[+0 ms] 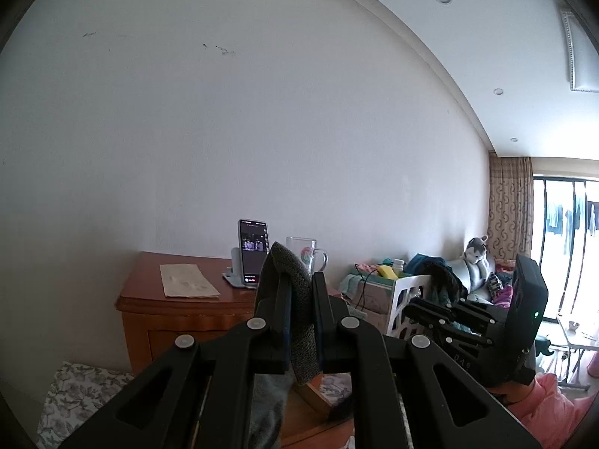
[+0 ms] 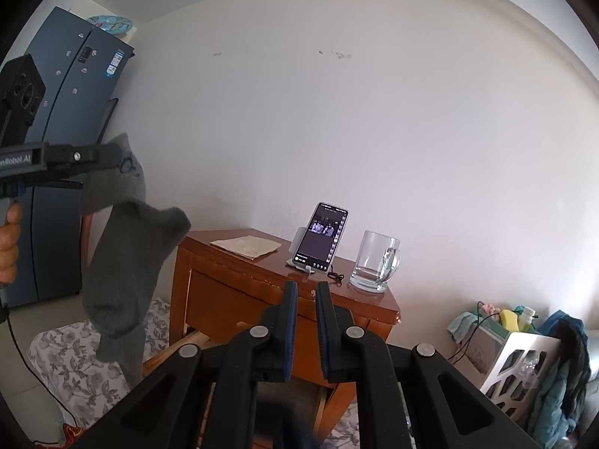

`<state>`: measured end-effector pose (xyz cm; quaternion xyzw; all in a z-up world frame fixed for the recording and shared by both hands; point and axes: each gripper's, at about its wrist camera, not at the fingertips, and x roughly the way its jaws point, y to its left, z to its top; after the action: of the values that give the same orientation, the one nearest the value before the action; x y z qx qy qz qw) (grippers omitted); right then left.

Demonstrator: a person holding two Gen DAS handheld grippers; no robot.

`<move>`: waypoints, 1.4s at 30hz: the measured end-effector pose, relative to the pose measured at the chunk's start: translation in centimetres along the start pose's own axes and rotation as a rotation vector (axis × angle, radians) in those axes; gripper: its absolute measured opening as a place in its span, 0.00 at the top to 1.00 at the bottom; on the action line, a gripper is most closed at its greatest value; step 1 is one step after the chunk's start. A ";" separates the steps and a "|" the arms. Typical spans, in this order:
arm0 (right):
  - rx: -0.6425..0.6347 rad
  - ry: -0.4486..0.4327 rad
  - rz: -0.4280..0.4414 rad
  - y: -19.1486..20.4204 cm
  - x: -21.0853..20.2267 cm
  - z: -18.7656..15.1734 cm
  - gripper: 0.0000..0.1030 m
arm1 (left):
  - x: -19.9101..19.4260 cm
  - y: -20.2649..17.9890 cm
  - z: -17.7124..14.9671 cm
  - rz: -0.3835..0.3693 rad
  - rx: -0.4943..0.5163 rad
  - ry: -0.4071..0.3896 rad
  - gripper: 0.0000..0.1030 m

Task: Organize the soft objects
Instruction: 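Lift the grey and black socks out of the drawer with both grippers, then lower both held socks toward the bed and open both grippers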

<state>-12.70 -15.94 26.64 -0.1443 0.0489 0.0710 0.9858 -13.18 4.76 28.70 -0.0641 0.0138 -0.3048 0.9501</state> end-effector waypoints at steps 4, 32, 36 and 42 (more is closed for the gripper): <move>-0.015 0.031 0.018 0.7 0.1 -0.6 0.89 | 0.4 -0.3 -1.1 -0.029 -0.023 0.048 0.90; 0.127 0.584 0.231 5.5 7.7 -18.6 0.89 | 10.3 3.9 -25.5 0.245 -0.235 0.857 0.90; 0.145 0.647 0.239 5.9 8.0 -20.4 0.90 | 10.6 4.9 -28.0 0.300 -0.274 0.928 0.90; 0.182 0.731 0.230 6.3 8.9 -22.8 0.90 | 11.2 5.6 -30.9 0.365 -0.278 0.988 0.90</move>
<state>-6.59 -15.52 2.09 -0.0655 0.4188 0.1201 0.8977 -2.86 -0.75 -2.48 -0.0348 0.5100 -0.1238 0.8505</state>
